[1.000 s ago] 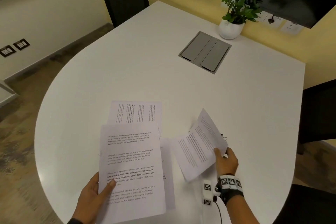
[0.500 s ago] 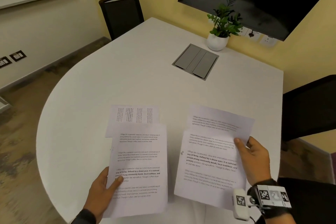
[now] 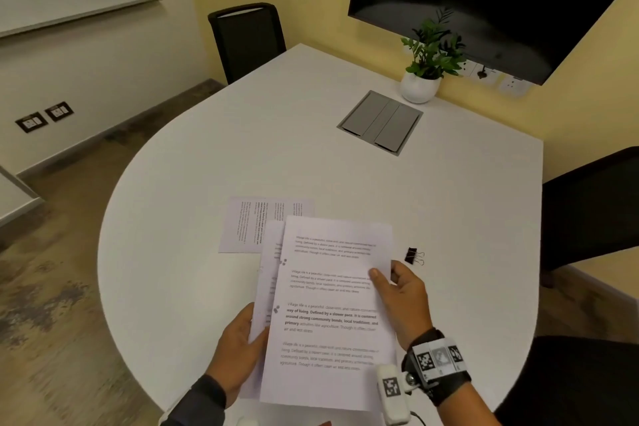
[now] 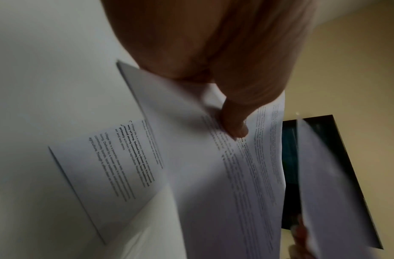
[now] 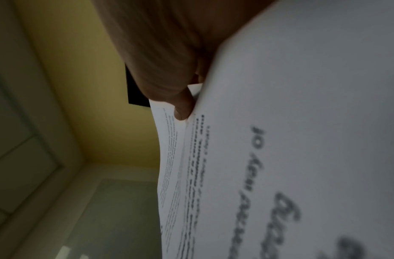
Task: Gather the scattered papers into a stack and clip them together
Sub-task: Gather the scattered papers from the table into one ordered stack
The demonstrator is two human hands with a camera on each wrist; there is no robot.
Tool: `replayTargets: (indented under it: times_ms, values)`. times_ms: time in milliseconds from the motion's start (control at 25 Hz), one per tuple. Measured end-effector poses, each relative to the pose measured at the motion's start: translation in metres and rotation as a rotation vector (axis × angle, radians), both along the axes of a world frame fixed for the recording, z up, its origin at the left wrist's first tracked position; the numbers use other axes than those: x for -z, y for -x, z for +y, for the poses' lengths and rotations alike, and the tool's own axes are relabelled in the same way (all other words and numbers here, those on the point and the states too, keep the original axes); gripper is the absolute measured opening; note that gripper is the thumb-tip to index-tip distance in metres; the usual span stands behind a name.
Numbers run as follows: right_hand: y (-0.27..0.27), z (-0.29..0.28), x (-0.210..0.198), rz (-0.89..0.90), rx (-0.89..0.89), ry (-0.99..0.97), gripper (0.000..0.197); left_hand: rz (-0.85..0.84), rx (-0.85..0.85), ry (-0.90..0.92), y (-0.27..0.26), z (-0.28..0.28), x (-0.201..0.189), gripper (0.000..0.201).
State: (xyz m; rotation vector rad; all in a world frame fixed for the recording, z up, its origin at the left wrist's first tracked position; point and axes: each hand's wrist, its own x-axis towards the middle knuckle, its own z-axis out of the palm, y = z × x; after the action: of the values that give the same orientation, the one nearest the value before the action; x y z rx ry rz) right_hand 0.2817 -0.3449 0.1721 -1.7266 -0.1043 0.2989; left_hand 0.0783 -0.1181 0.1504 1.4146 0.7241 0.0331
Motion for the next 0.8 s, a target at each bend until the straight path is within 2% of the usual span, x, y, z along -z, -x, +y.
replayTargets:
  times_ms: [200,440,600,680,800]
  values:
    - [0.018,0.003,0.014,-0.011,0.020,0.048,0.021,-0.037,0.039,0.048,0.012,-0.005,-0.003,0.038]
    - [0.037,0.005,0.004,-0.018,0.037,0.031,0.037,-0.057,0.111,0.131,0.022,-0.006,0.001,0.047]
    - [0.043,0.003,0.007,-0.079,0.062,0.075,0.040,-0.097,0.189,0.156,0.025,-0.008,0.001,0.046]
    - [0.047,0.001,0.009,-0.086,0.064,0.106,0.048,-0.118,0.228,0.151,0.027,-0.011,-0.002,0.049]
    - [0.052,-0.002,0.008,-0.145,0.068,0.109,0.047,-0.129,0.254,0.165,0.028,-0.017,-0.009,0.053]
